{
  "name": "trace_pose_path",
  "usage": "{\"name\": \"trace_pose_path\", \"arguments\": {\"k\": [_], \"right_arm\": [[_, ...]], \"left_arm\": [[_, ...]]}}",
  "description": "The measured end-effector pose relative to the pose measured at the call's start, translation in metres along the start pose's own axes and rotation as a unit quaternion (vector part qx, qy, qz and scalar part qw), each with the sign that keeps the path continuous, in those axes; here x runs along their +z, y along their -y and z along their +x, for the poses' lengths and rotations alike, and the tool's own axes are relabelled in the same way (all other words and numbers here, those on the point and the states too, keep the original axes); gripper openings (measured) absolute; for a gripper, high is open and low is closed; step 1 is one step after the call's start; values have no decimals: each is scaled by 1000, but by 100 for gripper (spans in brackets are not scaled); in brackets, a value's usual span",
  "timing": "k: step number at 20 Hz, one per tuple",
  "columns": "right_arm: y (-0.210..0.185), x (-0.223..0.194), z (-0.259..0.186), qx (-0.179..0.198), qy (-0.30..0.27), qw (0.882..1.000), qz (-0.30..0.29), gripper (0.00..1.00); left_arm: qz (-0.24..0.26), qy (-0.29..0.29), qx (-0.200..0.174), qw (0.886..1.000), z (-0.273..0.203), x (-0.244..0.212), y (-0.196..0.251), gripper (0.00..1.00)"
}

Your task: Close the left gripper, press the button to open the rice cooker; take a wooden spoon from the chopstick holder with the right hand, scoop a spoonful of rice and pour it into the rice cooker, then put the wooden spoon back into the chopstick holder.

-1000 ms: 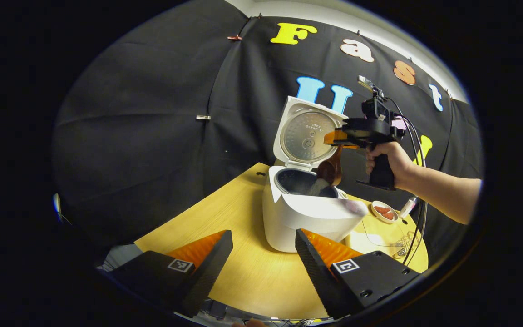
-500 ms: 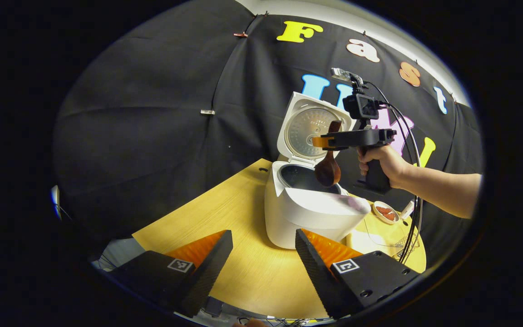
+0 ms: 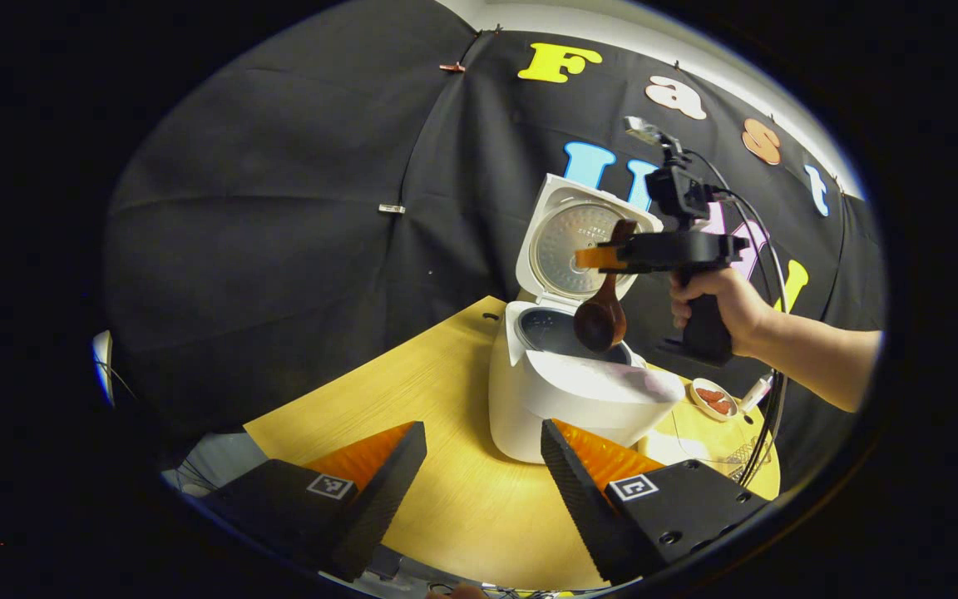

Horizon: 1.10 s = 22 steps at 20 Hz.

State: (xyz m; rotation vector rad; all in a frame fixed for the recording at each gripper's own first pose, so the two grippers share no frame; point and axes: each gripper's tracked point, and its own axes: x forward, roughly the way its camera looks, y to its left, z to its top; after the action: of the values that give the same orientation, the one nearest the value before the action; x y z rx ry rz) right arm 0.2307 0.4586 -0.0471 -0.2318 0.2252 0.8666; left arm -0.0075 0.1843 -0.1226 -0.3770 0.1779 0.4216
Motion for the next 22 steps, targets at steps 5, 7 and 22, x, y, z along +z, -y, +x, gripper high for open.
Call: {"name": "trace_pose_path", "arguments": {"k": [5, 7, 22], "right_arm": [[58, 46, -67, -25, 66, 995, 76, 25], [92, 52, -94, -43, 79, 991, 98, 25], [344, -60, -322, -206, 80, 946, 237, 25]], "left_arm": [[-2, 1, -8, 1000, 0, 9, 30, 98], [14, 3, -14, 1000, 1, 17, 43, 96], [82, 24, -17, 996, -7, 39, 178, 96]]}}
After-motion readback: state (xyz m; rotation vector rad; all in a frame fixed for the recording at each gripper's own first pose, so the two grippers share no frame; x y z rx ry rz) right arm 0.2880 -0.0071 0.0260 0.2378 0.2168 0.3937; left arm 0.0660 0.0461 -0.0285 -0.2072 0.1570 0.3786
